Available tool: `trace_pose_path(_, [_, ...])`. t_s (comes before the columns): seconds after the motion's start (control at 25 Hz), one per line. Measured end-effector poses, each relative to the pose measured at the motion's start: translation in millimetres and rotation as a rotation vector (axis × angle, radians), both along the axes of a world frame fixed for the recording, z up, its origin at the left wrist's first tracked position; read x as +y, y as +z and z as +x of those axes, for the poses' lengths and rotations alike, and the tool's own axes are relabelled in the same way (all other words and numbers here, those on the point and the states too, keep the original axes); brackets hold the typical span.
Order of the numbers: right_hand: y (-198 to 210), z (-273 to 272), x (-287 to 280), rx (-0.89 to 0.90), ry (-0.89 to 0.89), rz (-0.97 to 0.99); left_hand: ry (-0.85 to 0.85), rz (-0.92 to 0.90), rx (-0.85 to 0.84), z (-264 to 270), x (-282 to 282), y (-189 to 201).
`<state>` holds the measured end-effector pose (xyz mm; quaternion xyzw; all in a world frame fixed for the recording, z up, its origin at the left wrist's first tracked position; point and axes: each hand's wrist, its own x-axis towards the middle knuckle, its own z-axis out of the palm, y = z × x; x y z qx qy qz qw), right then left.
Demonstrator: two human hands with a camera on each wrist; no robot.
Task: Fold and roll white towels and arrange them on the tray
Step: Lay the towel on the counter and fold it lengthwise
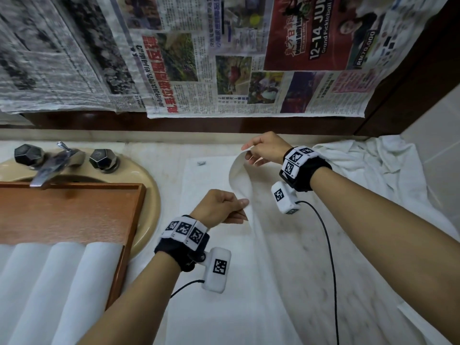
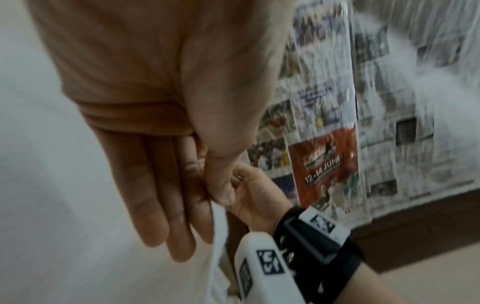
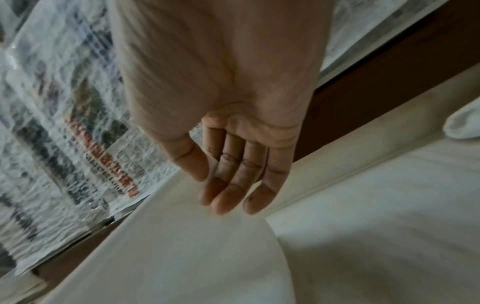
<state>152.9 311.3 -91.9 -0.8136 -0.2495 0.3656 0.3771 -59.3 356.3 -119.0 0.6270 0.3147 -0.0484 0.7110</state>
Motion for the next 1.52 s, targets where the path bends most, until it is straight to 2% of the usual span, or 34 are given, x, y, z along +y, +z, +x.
trace_pose_path(0.2, [-11.3, -10.0, 42.9, -0.399, 0.218, -0.042, 0.096, -0.098, 0.037, -26.0, 36.7, -8.6])
trace_pose_path(0.32, [-26.9, -22.3, 74.8, -0.537, 0.324, -0.067, 0.192, 0.058, 0.168, -40.5, 48.5, -25.4])
trace_pose_path(0.52, [-59.5, -43.3, 114.4, -0.583, 0.393, -0.094, 0.307, 0.263, 0.352, -56.8, 62.4, -62.2])
trace_pose_path(0.72, [-88.5, -49.3, 127.5, -0.660, 0.466, -0.258, 0.442, 0.378, 0.360, -55.7, 64.4, -82.9])
trace_pose_path(0.84, [-97.1, -45.6, 127.5, -0.691, 0.506, -0.276, 0.487, 0.427, 0.360, -49.4, 70.4, -85.4])
trace_pose_path(1.08, [-106.0, -39.8, 131.7, -0.694, 0.464, -0.243, 0.450, 0.571, 0.369, -46.5, 75.1, -96.4])
trace_pose_path(1.24, [-108.9, -39.4, 135.0, -0.762, 0.493, -0.267, 0.474, 0.616, 0.379, -46.7, 74.2, -100.7])
trace_pose_path(1.44, [-108.9, -49.3, 137.1, -0.837, 0.512, -0.356, 0.414, 0.638, 0.492, -41.9, 78.5, -98.9])
trace_pose_path(1.52, [-111.6, -63.2, 123.8, -0.868, 0.525, -0.306, 0.397, 0.624, 0.557, -39.7, 83.5, -99.0])
